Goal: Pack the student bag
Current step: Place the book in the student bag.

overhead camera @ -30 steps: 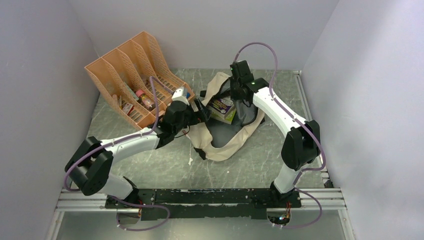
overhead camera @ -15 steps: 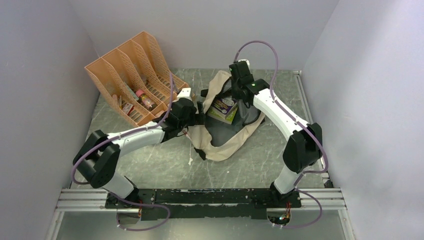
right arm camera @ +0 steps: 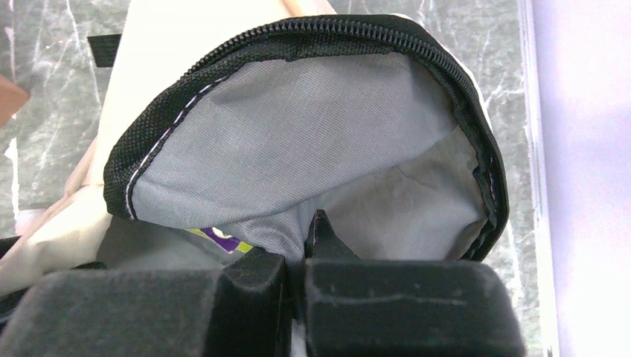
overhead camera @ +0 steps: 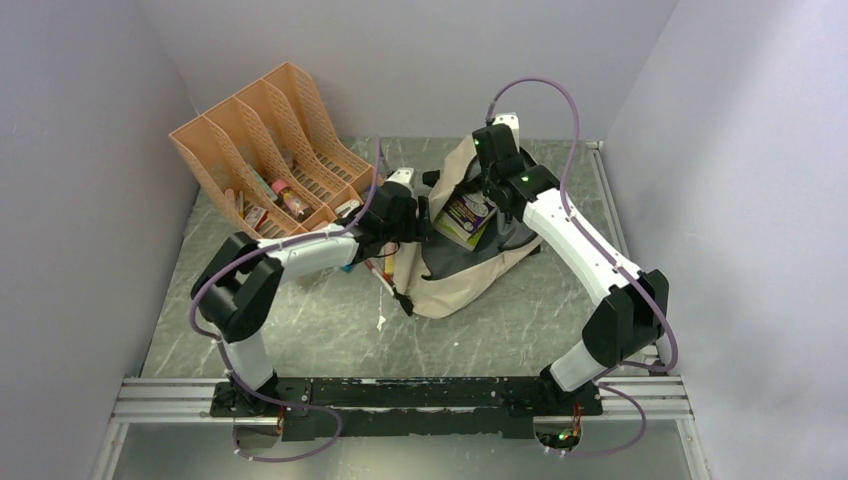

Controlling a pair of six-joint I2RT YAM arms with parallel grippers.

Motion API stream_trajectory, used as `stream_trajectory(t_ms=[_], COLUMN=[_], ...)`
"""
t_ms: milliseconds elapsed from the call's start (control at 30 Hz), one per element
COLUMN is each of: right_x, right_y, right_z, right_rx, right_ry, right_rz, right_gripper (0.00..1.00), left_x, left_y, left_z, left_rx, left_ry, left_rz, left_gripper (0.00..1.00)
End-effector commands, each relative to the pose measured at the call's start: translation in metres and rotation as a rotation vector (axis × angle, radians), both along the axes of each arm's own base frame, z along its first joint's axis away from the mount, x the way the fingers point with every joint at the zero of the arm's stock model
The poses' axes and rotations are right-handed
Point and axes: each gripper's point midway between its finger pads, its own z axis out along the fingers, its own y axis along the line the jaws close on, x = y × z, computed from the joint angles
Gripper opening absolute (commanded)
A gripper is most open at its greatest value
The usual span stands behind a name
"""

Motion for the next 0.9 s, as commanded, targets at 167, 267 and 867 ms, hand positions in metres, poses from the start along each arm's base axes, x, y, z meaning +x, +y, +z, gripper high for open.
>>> stream_trajectory(t_ms=[167, 267, 867], right_x=[0.004, -0.001, -0.014], right_y=[0.002, 0.024, 0.079], right_z=[0.025, -0.004, -0.011], right_rx=[0.027, 0.096, 0.374], right_ry=[-0.071, 0.015, 0.057], right_rz=[0.042, 0.125, 0.303], right_gripper=[0.0, 0.06, 0.55], left_x=[0.01, 0.007, -0.007], left_y=[-0.018, 0.003, 0.087], left_z=[0.007, 0.006, -0.018], left_rx=[-0.027, -0.007, 0.081], left_ry=[-0.009, 0.001, 0.097], left_rz=[-0.037, 0.026, 0.202], left_gripper=[0.75, 0.78, 0.81])
